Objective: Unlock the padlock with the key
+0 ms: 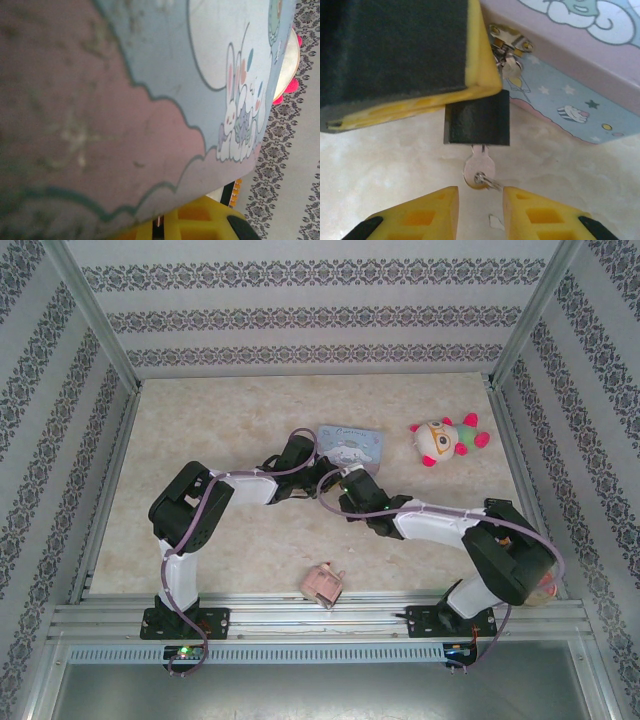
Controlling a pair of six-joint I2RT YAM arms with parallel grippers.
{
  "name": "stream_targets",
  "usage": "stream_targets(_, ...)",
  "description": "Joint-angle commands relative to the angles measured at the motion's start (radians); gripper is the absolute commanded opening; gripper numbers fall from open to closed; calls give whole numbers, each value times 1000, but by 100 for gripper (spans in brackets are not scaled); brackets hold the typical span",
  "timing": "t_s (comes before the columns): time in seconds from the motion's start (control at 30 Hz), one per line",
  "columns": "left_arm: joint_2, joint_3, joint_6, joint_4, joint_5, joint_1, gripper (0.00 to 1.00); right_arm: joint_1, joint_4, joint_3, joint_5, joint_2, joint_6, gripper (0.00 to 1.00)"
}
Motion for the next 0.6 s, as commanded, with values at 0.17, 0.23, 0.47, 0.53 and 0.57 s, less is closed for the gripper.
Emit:
stream_targets(0.17,3,40,-19,29,47,14,0,0,36,61,20,79,-37,28)
stream_targets(0.23,3,37,-24,33,53,14,0,-10,53,58,19,90,-31,26)
stream_targets(0.47,0,36,-23,28,60,13,0,-39,109,46,-1,113,-26,15)
stream_targets(0.53,0,32,-23,30,61,14,0,-48,130,39,-21,113,-18,11)
stream_targets(0.57,0,32,-26,31,62,14,0,-55,140,34,-36,111,-15,9)
